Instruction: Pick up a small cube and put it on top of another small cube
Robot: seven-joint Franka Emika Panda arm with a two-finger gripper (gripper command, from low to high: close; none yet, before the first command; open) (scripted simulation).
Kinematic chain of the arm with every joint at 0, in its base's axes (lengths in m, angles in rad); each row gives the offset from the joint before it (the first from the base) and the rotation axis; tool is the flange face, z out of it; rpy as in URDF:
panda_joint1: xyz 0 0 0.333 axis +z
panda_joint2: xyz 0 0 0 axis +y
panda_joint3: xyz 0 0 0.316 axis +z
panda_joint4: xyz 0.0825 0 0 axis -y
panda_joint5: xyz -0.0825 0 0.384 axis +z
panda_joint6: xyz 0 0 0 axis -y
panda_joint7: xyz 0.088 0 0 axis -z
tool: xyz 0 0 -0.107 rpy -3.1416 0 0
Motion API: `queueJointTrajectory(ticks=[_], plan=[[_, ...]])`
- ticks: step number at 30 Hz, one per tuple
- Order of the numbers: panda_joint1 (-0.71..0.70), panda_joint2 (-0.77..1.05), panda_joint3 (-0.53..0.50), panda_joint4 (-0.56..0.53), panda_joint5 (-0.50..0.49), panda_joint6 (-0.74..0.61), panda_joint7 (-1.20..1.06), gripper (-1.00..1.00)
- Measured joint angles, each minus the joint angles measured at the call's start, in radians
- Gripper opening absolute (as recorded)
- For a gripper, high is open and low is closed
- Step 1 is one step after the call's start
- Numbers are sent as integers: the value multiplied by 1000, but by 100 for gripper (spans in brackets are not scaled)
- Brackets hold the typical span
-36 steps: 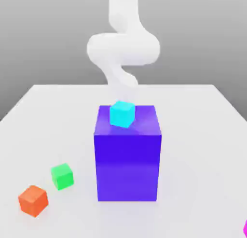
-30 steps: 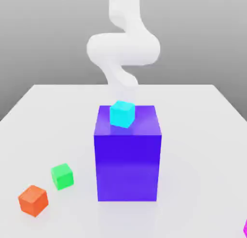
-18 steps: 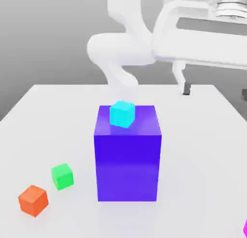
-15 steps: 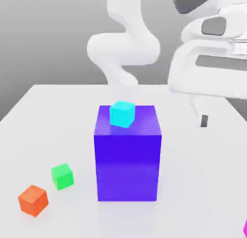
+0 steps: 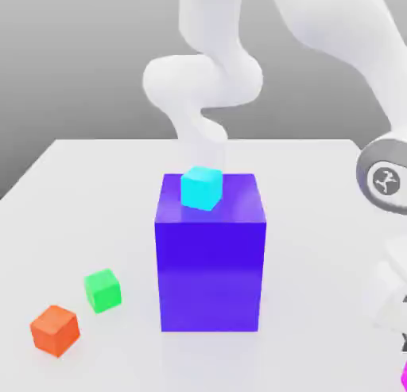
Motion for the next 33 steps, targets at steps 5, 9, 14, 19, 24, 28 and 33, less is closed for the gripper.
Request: queueJointTrajectory(ticks=[5,9,14,19,24,28,33], plan=[[39,100,-46,27,-42,69,33,-100],[45,113,-52,30,-47,80,36,-100],[2,-12,9,3,17,-8,-19,-100],[-126,-138,-48,-129,23,-5,-109,-100],[-265,-277,-133,-289,51,22,-206,-100],[-384,-408,-212,-431,103,52,-310,-100],[-606,-598,-334,-633,223,99,-495,-100]])
